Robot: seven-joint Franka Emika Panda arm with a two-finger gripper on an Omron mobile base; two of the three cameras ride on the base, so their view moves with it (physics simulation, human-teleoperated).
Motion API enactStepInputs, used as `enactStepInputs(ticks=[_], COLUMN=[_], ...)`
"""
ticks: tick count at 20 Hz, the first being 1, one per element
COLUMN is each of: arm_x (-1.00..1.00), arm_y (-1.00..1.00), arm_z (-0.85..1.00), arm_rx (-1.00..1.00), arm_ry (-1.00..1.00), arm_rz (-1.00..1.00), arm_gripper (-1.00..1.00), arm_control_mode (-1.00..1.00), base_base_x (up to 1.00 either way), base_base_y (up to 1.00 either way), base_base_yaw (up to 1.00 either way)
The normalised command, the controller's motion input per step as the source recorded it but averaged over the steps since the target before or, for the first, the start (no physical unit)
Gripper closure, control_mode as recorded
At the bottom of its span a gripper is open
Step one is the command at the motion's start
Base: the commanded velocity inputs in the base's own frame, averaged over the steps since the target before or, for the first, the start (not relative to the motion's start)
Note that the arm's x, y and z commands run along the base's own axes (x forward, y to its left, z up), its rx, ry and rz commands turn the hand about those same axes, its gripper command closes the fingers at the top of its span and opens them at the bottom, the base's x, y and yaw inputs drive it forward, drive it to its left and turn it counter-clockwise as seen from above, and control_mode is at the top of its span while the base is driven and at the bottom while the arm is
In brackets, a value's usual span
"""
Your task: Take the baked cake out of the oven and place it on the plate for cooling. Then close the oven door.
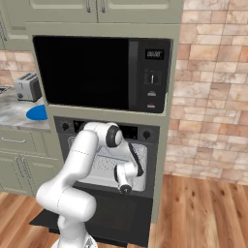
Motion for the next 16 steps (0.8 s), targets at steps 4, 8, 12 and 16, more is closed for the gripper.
enactStepInputs(ticks=[4,8,12,16], arm_x=[0.13,0.02,0.0,0.0], arm_y=[0.08,0.04,0.06,0.05], arm_z=[-0.2,-0.24,-0.28,-0.26], arm_rx=[-0.01,0.0,0.0,0.0], arm_ry=[0.0,0.0,0.0,0.0], arm_rz=[0.0,0.02,0.02,0.02], arm_gripper=[-1.0,-1.0,-1.0,-1.0], arm_control_mode=[-1.0,-1.0,-1.0,-1.0], base_base_x=[0.0,0.0,0.0,0.0], base_base_y=[0.0,0.0,0.0,0.0], base_base_yaw=[0.0,0.0,0.0,0.0])
